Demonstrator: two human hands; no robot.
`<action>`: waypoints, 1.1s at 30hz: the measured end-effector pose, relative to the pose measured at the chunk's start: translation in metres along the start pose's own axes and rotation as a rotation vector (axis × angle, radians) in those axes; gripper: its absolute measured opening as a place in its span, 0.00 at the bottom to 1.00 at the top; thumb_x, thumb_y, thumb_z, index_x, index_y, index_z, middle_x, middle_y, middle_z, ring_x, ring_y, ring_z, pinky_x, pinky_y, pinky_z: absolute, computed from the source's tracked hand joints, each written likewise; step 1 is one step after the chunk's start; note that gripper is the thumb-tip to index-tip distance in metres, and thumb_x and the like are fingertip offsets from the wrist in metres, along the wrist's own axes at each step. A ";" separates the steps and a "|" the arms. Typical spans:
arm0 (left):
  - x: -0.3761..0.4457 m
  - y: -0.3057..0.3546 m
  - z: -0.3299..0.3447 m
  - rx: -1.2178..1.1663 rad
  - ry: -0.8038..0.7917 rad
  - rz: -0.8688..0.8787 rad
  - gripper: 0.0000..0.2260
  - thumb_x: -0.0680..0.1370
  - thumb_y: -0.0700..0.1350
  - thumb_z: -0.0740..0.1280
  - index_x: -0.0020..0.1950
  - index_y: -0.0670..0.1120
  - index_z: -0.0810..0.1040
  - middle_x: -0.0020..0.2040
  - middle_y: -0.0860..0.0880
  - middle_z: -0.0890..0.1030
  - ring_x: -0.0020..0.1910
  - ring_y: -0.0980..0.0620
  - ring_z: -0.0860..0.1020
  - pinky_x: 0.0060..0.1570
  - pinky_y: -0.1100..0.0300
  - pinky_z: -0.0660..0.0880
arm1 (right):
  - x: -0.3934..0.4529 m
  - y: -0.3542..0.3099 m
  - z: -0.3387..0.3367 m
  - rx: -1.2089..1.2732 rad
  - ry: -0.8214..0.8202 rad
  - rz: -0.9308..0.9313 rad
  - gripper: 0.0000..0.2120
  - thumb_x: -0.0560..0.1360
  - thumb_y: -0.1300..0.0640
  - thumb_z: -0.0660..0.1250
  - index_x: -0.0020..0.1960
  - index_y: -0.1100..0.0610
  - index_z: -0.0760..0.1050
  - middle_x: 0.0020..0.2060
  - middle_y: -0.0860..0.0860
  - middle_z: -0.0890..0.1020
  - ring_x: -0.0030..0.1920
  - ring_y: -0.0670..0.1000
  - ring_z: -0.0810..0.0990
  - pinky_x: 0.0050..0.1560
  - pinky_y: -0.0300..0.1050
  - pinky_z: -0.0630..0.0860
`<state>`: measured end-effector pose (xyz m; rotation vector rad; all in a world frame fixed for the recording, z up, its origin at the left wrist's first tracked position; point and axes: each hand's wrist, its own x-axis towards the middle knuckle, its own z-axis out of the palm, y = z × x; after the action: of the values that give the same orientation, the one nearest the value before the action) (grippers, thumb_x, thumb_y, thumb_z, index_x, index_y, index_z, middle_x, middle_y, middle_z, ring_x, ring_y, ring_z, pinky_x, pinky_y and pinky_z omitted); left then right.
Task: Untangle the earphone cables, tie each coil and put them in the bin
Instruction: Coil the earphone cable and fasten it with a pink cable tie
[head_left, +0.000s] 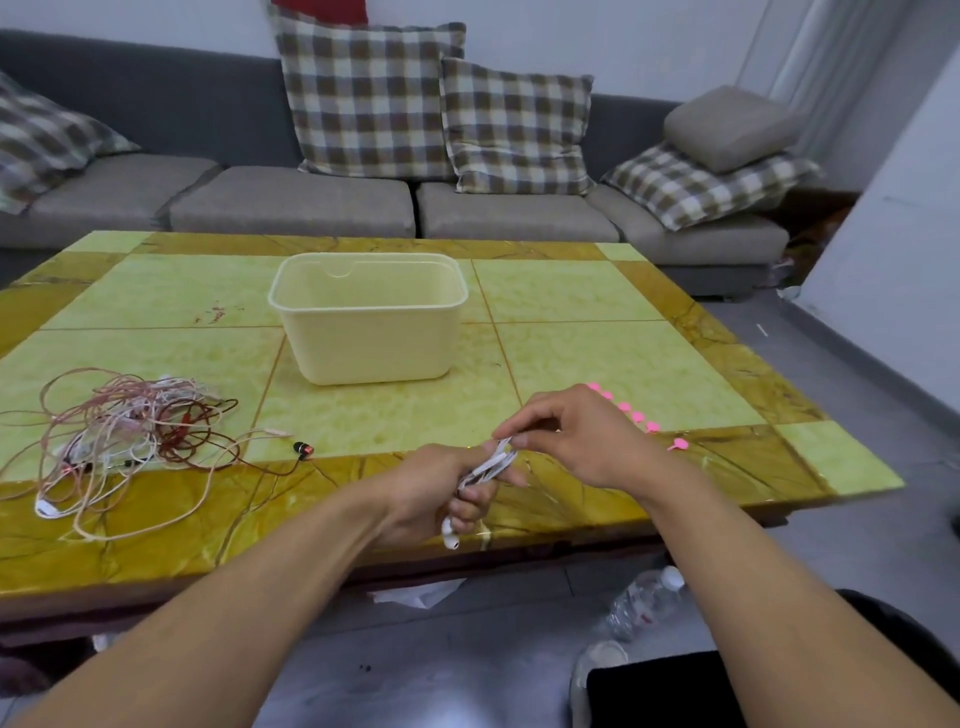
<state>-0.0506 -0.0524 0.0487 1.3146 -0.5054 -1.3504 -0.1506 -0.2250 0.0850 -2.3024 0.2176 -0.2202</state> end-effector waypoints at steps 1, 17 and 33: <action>0.001 -0.001 0.001 0.012 0.005 -0.001 0.20 0.86 0.53 0.55 0.55 0.39 0.78 0.31 0.51 0.59 0.27 0.56 0.56 0.27 0.64 0.58 | -0.001 0.002 0.000 0.017 -0.004 0.005 0.08 0.76 0.66 0.73 0.50 0.56 0.87 0.42 0.42 0.85 0.44 0.36 0.82 0.49 0.30 0.74; 0.038 -0.002 0.026 0.346 0.122 0.069 0.14 0.86 0.50 0.55 0.43 0.47 0.70 0.29 0.54 0.64 0.26 0.55 0.59 0.27 0.63 0.55 | -0.028 0.107 -0.061 -0.231 0.397 0.443 0.12 0.79 0.65 0.68 0.55 0.52 0.85 0.50 0.51 0.86 0.51 0.50 0.84 0.54 0.46 0.79; 0.052 0.001 0.023 0.324 0.147 0.096 0.16 0.86 0.54 0.55 0.42 0.48 0.69 0.30 0.53 0.64 0.27 0.55 0.59 0.29 0.62 0.57 | -0.040 0.137 -0.084 -0.586 -0.011 0.566 0.12 0.82 0.54 0.66 0.40 0.44 0.76 0.47 0.47 0.79 0.60 0.53 0.70 0.58 0.51 0.73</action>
<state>-0.0578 -0.1069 0.0353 1.6180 -0.6967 -1.1130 -0.2205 -0.3668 0.0368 -2.6866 1.0220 0.1717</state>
